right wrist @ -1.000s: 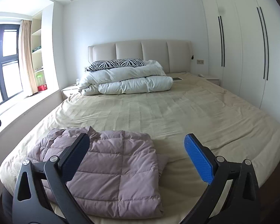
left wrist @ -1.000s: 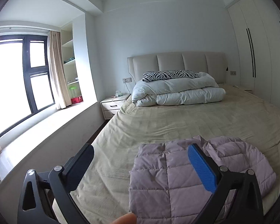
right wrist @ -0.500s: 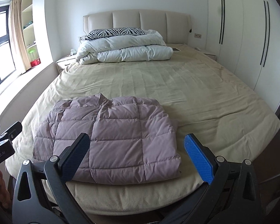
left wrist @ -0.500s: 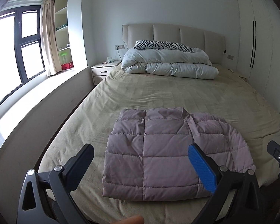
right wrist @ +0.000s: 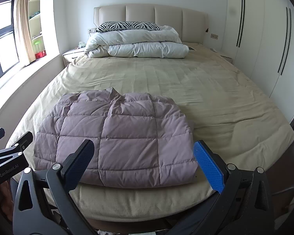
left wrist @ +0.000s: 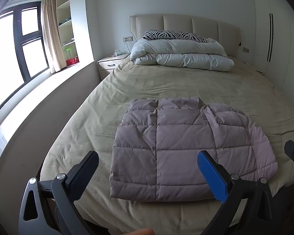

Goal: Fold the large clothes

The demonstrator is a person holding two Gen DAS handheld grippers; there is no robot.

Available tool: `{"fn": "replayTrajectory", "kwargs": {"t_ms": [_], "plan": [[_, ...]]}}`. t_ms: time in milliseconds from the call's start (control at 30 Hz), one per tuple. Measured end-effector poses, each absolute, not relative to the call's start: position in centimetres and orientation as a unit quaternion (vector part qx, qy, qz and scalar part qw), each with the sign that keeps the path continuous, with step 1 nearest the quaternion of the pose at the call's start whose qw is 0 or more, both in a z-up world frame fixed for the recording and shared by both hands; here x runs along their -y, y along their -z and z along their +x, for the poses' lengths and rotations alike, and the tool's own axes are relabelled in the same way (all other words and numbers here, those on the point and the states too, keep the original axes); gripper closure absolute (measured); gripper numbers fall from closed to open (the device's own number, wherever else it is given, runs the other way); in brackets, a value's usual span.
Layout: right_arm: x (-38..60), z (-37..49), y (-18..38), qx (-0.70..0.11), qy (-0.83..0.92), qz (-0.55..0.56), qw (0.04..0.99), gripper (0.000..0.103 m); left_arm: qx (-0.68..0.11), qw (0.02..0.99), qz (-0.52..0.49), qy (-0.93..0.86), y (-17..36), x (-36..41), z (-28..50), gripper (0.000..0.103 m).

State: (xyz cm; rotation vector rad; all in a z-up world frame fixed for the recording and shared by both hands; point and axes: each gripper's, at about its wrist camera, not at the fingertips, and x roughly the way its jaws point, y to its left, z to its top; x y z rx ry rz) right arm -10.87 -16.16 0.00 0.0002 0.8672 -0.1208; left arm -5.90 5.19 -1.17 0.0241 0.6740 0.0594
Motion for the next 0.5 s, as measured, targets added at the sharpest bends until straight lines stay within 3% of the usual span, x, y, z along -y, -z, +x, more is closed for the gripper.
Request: {"fn": "replayTrajectory", "kwargs": {"t_ms": [500], "plan": [[16.37, -10.73, 0.44, -0.424, 0.057, 0.000, 0.904, 0.000, -0.331, 0.943, 0.011, -0.028, 1.15, -5.12, -5.95, 0.000]]}}
